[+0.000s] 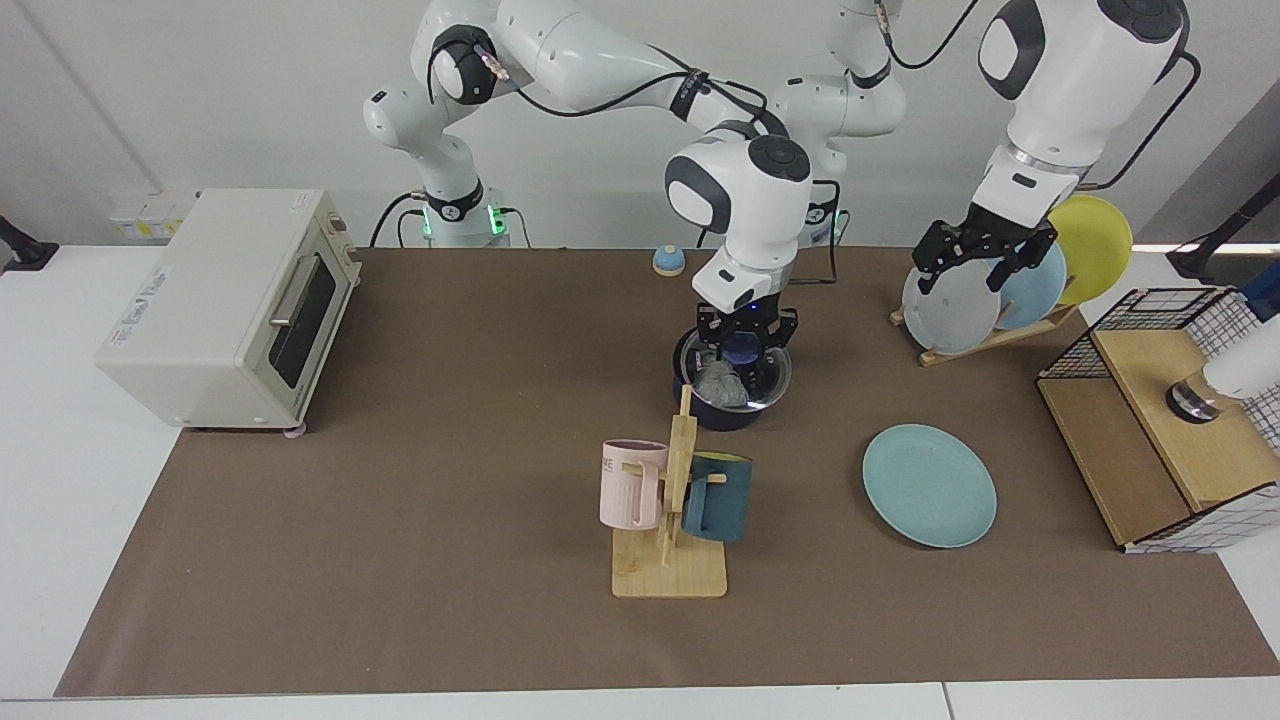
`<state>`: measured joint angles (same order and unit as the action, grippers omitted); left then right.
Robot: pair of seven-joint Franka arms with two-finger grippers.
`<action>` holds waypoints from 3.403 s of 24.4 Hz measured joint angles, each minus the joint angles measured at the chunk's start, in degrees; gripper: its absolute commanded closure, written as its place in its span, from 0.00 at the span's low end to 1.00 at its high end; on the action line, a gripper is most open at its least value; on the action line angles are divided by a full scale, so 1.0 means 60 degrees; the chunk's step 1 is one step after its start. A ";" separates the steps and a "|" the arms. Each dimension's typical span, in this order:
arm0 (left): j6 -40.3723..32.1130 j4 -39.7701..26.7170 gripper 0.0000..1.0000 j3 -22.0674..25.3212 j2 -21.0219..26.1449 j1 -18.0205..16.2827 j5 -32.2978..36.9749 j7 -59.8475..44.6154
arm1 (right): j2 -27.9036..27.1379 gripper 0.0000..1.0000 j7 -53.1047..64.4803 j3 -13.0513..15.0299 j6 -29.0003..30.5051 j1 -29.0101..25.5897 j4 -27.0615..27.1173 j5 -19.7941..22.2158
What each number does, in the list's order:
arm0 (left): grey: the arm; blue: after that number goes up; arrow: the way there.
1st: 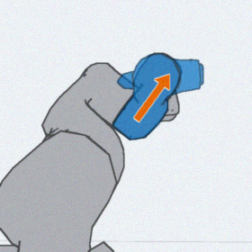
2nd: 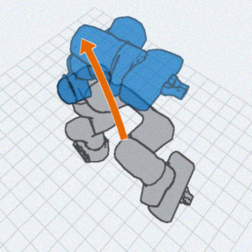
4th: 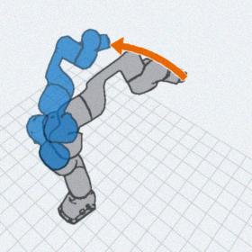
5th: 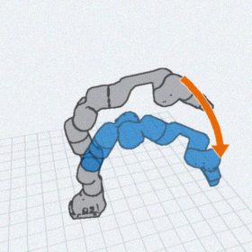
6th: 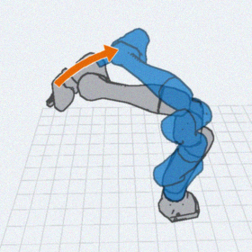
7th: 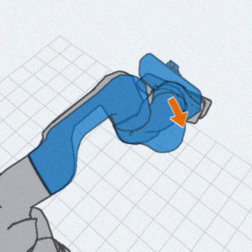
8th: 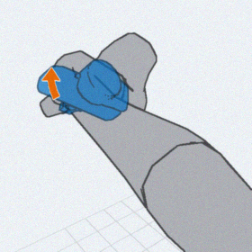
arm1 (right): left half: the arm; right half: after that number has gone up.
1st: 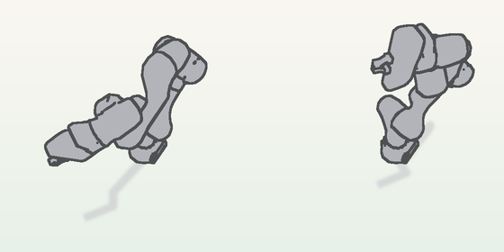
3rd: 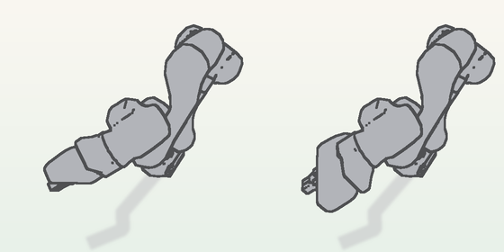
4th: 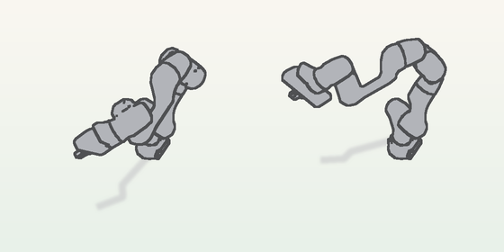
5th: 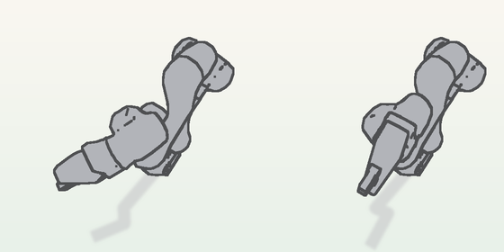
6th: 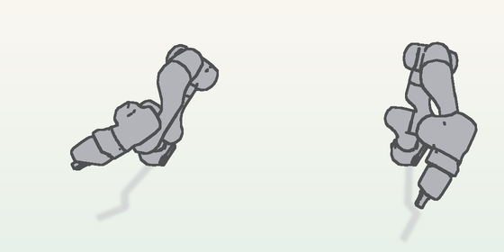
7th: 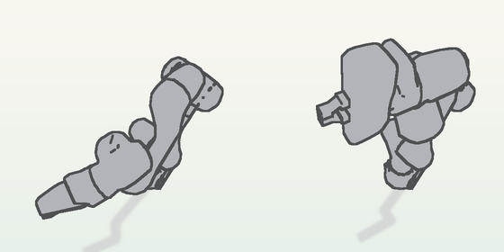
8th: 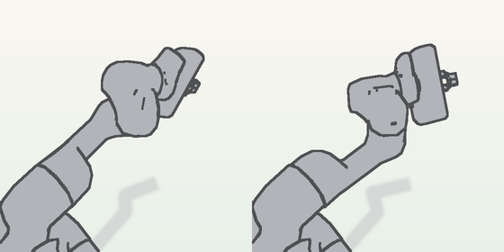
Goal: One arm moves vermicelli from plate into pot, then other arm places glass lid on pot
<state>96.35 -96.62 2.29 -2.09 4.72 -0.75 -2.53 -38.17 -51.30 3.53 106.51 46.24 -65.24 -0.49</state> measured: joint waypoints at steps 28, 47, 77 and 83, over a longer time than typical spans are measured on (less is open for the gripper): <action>0.0000 0.0000 0.00 0.0000 0.0000 0.0000 0.0000 -0.0004 | 0.0023 1.00 -0.0002 0.0056 0.0445 0.0032 -0.0429 0.0155; 0.0000 0.0000 0.00 0.0000 0.0000 0.0000 0.0000 -0.0004 | 0.0454 1.00 -0.0003 0.0052 0.0550 0.0045 -0.1086 0.0156; 0.0000 0.0000 0.00 0.0000 0.0000 0.0000 0.0000 -0.0006 | 0.0784 1.00 -0.0016 0.0034 0.1009 0.0046 -0.1727 0.0025; 0.0000 0.0000 0.00 0.0000 0.0000 0.0000 0.0000 -0.0006 | 0.0790 0.00 -0.0018 0.0035 0.1009 0.0041 -0.1777 -0.0206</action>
<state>96.35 -96.62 2.29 -2.09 4.72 -0.75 -2.57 -33.44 -51.41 3.74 112.56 46.48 -75.90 -1.73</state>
